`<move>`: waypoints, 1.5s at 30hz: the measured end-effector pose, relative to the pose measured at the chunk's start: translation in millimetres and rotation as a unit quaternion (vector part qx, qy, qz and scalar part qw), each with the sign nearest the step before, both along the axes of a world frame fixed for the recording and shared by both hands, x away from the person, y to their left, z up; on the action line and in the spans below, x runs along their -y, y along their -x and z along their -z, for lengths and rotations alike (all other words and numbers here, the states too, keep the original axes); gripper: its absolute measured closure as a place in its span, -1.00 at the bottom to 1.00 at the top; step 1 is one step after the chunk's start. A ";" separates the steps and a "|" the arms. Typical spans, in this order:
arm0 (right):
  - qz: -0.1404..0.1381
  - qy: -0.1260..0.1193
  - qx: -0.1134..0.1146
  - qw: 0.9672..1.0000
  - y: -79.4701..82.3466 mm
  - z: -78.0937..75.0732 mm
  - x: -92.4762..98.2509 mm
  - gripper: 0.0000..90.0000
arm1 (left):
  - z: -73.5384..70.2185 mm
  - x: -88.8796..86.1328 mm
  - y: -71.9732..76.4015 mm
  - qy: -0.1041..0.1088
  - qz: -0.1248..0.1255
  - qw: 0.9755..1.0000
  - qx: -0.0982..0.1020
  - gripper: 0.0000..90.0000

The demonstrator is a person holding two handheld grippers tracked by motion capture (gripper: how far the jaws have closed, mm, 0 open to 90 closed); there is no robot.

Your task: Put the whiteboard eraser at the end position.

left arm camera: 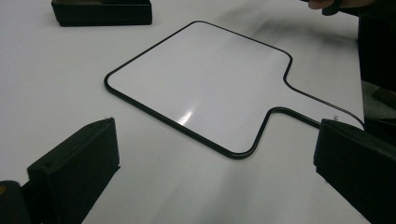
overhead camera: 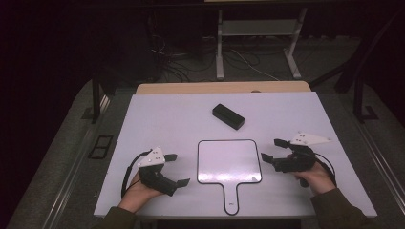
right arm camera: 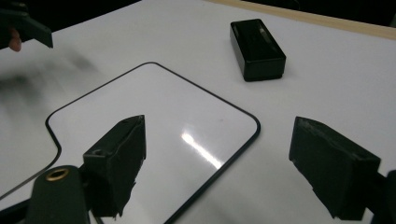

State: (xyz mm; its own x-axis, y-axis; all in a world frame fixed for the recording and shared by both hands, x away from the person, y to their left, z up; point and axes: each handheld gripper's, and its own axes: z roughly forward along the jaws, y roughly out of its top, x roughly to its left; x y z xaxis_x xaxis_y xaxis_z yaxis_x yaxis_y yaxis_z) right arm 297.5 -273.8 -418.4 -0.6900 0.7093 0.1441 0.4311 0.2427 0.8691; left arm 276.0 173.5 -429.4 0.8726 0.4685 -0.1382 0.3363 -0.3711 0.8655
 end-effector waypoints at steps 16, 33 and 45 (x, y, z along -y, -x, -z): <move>-0.004 0.002 0.000 1.000 30.0 18.3 17.5 -0.62 | -0.8 -0.6 0.6 -0.001 -0.002 1.000 0.002 -1.00; 0.007 0.014 -0.006 1.000 44.2 27.3 39.9 -0.63 | -0.9 -0.8 1.0 -0.004 -0.004 1.000 0.004 -1.00; 0.004 0.018 -0.010 1.000 43.8 29.4 38.9 -0.63 | -0.6 -0.5 1.2 -0.008 -0.005 1.000 0.002 -1.00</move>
